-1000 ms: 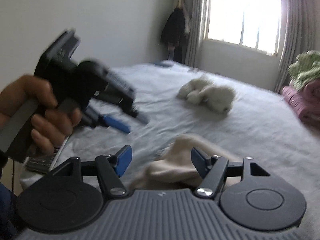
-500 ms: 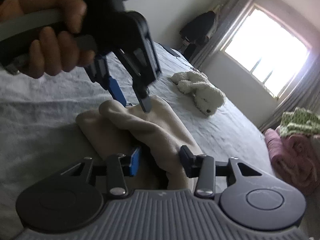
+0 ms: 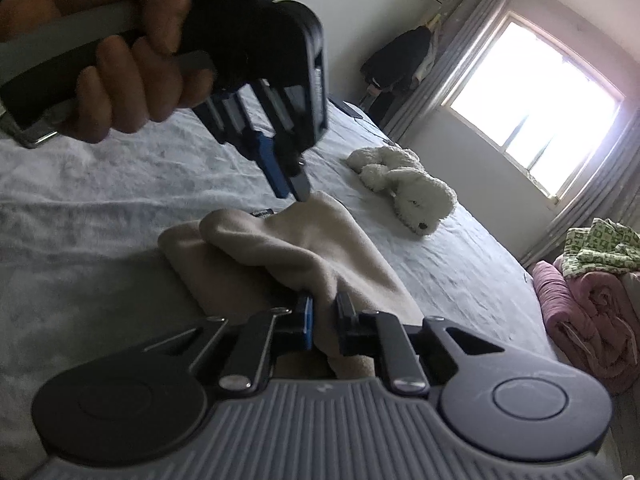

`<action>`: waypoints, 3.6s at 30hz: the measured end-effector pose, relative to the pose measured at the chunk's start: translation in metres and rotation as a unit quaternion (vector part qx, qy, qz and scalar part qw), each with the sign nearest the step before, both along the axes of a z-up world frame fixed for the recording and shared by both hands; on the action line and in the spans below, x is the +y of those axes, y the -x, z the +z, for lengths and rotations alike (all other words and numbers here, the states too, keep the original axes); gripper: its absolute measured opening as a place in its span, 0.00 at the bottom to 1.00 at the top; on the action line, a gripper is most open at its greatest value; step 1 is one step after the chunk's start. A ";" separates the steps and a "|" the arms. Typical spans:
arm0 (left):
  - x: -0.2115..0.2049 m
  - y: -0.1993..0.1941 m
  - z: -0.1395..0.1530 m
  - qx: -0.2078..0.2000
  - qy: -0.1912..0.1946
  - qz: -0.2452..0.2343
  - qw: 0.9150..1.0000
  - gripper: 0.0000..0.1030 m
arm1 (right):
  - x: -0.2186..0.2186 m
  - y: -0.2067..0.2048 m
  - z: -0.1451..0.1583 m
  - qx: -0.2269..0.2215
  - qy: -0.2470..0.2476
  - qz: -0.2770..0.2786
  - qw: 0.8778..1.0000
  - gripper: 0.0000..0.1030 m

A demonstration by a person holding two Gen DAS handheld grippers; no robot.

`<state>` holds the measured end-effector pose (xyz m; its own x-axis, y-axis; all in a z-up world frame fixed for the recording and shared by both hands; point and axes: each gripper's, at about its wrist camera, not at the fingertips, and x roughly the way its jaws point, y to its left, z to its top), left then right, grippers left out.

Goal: Fold clothes

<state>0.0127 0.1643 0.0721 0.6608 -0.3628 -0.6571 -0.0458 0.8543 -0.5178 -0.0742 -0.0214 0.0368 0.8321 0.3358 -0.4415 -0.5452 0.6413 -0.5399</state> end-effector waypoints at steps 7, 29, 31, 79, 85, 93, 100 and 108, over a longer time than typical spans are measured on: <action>-0.003 -0.007 -0.007 0.011 0.016 -0.015 1.000 0.47 | 0.007 0.005 -0.009 0.000 0.037 0.004 0.999 0.22; -0.003 -0.011 0.003 -0.015 -0.007 -0.015 1.000 0.08 | 0.010 0.007 0.004 -0.027 0.007 0.016 0.999 0.14; -0.001 -0.010 0.000 -0.006 -0.008 -0.015 1.000 0.08 | 0.011 0.008 0.001 -0.024 0.013 0.025 0.999 0.14; -0.062 0.006 -0.011 -0.052 -0.198 -0.107 0.973 0.19 | 0.007 0.025 -0.032 0.007 0.024 0.057 0.998 0.21; -0.060 0.005 -0.013 -0.051 -0.205 -0.110 0.971 0.19 | -0.024 0.017 0.007 0.115 -0.108 0.029 0.987 0.12; -0.062 0.008 -0.013 -0.053 -0.209 -0.110 0.970 0.19 | -0.053 -0.012 0.033 0.135 -0.207 -0.051 0.968 0.10; -0.059 0.008 -0.010 -0.055 -0.198 -0.112 0.972 0.20 | -0.040 -0.011 -0.002 0.141 -0.163 -0.062 0.975 0.19; -0.064 0.036 0.010 -0.114 -0.176 -0.144 0.967 0.20 | -0.043 -0.017 -0.009 0.153 -0.181 -0.067 0.969 0.19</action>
<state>-0.0238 0.1001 0.0826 0.7079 -0.3350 -0.6218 0.3023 0.9394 -0.1618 -0.0577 -0.0649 0.0278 0.7271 0.4130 -0.5485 -0.5438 0.8341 -0.0929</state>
